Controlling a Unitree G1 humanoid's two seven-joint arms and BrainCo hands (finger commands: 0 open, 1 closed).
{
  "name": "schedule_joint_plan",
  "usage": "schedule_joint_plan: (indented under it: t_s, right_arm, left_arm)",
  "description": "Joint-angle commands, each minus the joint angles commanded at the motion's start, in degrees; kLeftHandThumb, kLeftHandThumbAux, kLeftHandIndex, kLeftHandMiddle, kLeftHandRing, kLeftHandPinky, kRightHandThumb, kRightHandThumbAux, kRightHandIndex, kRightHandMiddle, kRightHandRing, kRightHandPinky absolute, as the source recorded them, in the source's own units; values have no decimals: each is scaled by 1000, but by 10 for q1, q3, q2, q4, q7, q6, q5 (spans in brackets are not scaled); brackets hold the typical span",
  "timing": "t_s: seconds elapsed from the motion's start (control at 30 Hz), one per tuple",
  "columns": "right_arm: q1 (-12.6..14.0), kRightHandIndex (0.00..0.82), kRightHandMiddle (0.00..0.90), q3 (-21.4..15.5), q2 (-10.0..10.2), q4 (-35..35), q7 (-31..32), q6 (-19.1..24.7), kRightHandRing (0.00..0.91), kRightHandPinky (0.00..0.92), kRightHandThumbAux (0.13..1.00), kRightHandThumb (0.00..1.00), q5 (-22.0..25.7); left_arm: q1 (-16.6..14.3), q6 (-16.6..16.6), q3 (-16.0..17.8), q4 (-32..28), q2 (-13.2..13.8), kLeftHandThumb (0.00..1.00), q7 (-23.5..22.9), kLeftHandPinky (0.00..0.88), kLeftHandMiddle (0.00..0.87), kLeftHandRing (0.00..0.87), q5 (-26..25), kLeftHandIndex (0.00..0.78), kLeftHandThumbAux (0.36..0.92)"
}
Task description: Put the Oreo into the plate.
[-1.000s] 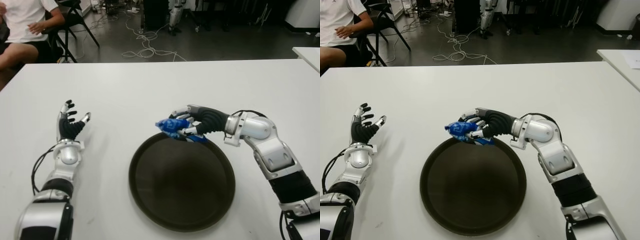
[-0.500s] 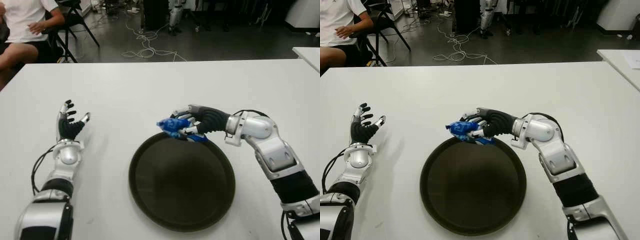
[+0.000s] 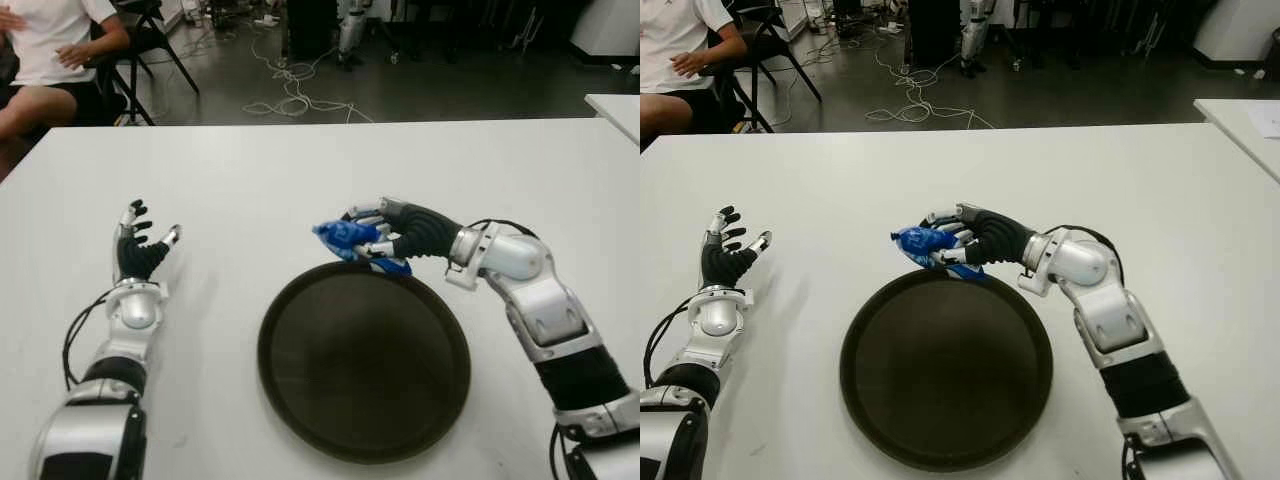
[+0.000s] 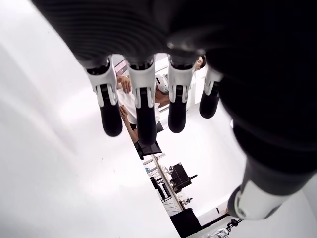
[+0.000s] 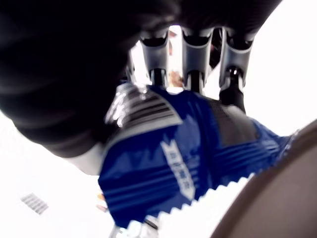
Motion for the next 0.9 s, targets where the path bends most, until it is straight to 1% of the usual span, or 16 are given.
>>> schedule_joint_plan:
  t_s: [0.03,0.07,0.1,0.13,0.17,0.23,0.43,0.5,0.57,0.7,0.8,0.9]
  right_arm:
    - [0,301,325,1,-1,2,2,-9,317,234,752,221,0]
    - [-2,269,284,2,-4,10,15,-29,274,194,749,141,2]
    - [-4,224,238,4,-7,17,23,-44,229,161,739,90,4]
    - [6,209,221,1,-14,-9,33,-45,212,150,735,72,16]
    - [9,181,196,-2,-17,-15,44,-52,188,144,727,46,26]
    - [11,152,170,-7,-18,-19,55,-60,163,133,718,23,37]
    - [-19,108,123,-4,-15,39,86,-79,110,93,692,2,50]
    - [-37,100,113,-1,-10,78,98,-87,94,81,682,1,50]
    - [-35,96,106,0,-9,81,107,-82,82,71,673,0,57]
    - [-35,100,106,-2,-8,79,123,-74,80,73,675,0,68]
    - [-36,100,101,-2,-8,80,127,-70,74,67,679,0,69]
    - [-33,100,99,-4,-7,77,122,-68,72,67,684,0,66]
  left_arm:
    - [0,0,0,0,0,222,0,250,171,199,0,101,696]
    - [0,-1,0,1,0,221,1,257,172,202,0,102,694]
    - [0,-2,0,1,0,225,2,261,174,207,1,104,695]
    - [1,-3,0,1,0,226,2,262,175,208,1,104,695]
    - [1,-5,0,0,-1,229,1,261,175,209,0,104,697]
    - [2,-7,1,0,-1,234,0,260,175,209,-1,103,701]
    - [1,-7,6,0,-3,250,-6,265,169,206,-7,100,708]
    - [1,-6,7,0,-3,252,-7,256,165,202,-9,99,709]
    - [1,-5,7,1,-3,252,-9,243,161,195,-10,96,708]
    - [2,-3,7,2,-2,242,-8,248,167,199,-9,95,703]
    - [2,-3,8,2,-2,235,-7,256,176,208,-10,98,697]
    - [3,-4,9,1,-3,232,-8,235,176,203,-11,100,689]
